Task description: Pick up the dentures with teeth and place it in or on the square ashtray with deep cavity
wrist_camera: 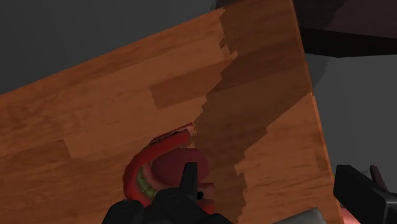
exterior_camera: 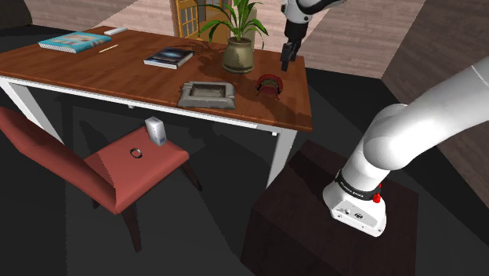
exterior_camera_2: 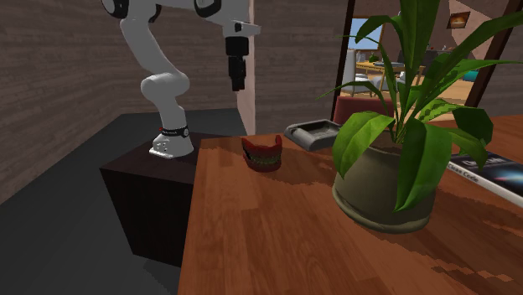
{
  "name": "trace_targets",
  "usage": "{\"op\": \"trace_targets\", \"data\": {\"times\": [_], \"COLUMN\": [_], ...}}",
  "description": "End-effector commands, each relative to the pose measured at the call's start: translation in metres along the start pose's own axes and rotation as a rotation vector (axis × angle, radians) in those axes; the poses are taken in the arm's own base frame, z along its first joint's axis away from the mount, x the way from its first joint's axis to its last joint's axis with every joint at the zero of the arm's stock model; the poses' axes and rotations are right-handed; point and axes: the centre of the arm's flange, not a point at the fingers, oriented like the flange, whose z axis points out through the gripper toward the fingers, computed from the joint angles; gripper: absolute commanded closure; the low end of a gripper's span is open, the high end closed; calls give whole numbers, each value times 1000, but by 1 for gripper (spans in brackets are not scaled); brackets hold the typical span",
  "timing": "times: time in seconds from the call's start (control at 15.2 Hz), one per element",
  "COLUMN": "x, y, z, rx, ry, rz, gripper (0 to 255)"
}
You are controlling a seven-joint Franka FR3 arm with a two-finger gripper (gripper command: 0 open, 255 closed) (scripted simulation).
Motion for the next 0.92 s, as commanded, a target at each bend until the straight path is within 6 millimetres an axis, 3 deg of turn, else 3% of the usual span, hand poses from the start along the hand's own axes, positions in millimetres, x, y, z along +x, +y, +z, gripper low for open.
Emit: {"op": "trace_targets", "data": {"times": [0.0, 0.86], "x": [13, 91], "y": [20, 136], "z": [17, 119], "rx": [2, 23], "ry": [0, 0], "rz": [-7, -48], "gripper": [0, 0]}}
